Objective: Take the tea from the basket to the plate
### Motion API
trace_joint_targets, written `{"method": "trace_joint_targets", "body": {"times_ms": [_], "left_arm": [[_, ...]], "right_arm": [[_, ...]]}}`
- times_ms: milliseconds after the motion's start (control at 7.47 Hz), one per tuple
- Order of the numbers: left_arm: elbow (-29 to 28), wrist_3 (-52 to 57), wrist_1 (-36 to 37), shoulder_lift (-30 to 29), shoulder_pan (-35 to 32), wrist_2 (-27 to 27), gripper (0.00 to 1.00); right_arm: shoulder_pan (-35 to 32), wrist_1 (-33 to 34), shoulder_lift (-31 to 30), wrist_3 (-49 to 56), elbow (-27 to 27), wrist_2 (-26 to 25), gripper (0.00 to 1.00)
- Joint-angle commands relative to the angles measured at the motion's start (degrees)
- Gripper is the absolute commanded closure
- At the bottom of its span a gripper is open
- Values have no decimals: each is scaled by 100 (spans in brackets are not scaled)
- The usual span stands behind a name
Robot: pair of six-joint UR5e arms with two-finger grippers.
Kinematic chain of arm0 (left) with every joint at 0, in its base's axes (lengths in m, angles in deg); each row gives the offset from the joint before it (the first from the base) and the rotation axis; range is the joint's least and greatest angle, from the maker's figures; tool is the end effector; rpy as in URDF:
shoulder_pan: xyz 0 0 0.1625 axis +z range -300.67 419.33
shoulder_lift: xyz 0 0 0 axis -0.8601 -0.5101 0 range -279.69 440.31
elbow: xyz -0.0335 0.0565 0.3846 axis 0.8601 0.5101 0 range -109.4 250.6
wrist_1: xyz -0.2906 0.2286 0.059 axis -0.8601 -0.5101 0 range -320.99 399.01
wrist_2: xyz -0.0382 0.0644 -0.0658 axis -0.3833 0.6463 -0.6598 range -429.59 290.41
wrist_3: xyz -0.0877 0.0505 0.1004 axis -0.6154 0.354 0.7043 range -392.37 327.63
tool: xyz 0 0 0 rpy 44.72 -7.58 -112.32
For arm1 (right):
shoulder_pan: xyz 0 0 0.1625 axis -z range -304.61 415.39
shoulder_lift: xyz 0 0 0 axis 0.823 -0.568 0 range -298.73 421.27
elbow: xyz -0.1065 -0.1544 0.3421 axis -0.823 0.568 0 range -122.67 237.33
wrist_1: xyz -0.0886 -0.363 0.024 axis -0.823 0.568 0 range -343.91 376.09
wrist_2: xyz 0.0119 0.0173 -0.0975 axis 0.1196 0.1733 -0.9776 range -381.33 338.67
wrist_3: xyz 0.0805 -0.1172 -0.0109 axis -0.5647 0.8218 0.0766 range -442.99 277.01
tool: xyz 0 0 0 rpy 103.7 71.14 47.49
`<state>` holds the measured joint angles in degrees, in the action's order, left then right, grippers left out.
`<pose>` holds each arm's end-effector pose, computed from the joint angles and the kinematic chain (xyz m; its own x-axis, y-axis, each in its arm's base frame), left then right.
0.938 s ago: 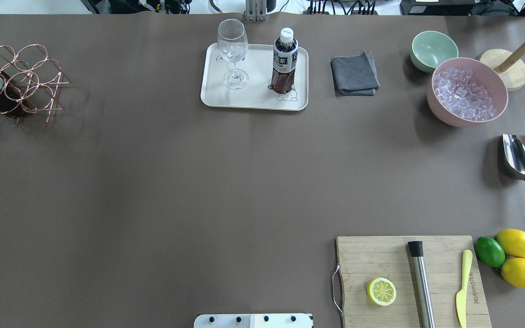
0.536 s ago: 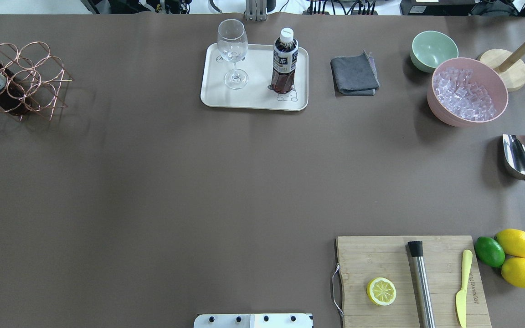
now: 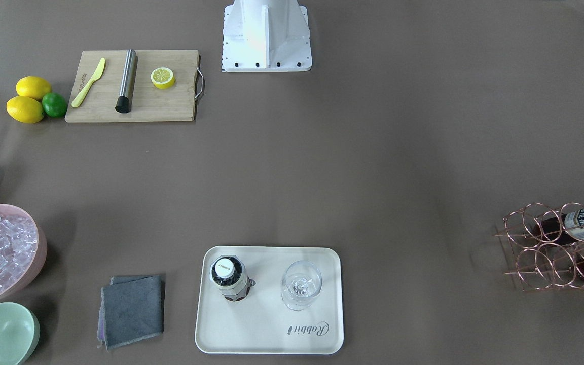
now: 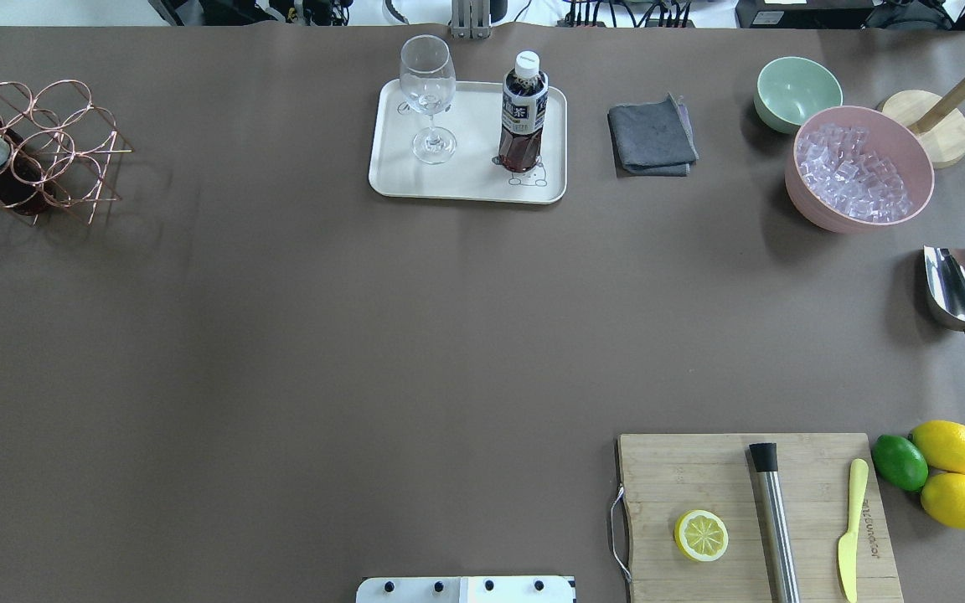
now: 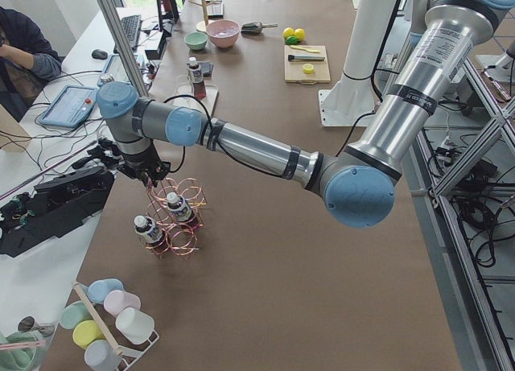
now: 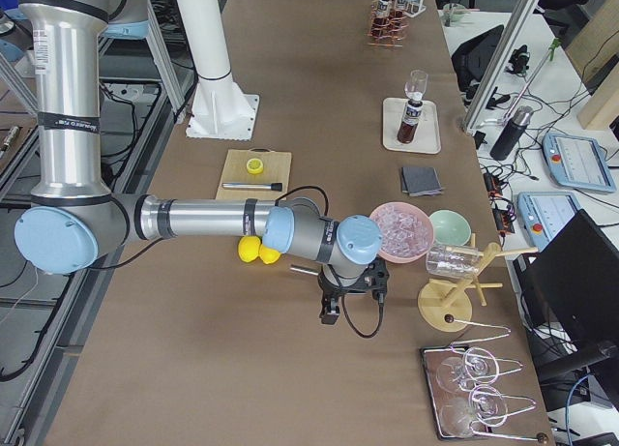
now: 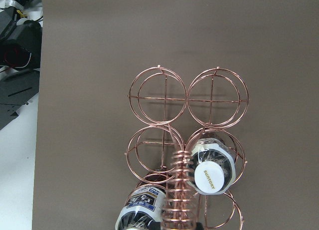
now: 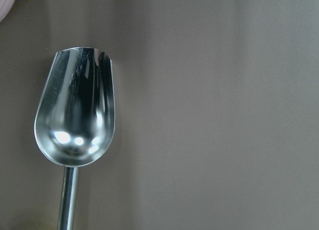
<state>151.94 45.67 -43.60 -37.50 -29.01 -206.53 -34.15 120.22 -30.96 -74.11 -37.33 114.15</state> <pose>-0.0109 -0.6306 0.4679 0.1127 0.9923 0.0510 -0.6694 0.0379 0.7419 0.0283 -0.4121 0.6556 0.6927 -0.0139 0.7211 0.1162 0.9889 -0.0926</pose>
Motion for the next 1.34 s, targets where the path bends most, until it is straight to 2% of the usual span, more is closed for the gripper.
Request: {"method": "trace_joint_targets", "body": {"times_ms": [0,134,536,670,938,1071,1205], "left_arm": [[-3,9,0,3,1,0,46],[-3,1,0,-6,10,0,3],[66,-113,70,-50,-34,-26,2],[232,-218,332,-41,-243,-79,2],[960,-1407,1585,28,-490,-141,2],[1155,-2415,1878,194,-656,-141,2],[1427,-3669,1890,614,-693,-167,2]], "right_arm": [[331,-402,126,-165,352,40,0],[375,-402,109,-210,343,48,0],[393,-419,109,-193,396,-4,0],[385,-419,117,-193,370,-13,0],[315,-419,135,-202,299,-57,0],[105,-411,83,-228,160,-144,0],[-114,-411,30,-228,89,-415,0]]}}
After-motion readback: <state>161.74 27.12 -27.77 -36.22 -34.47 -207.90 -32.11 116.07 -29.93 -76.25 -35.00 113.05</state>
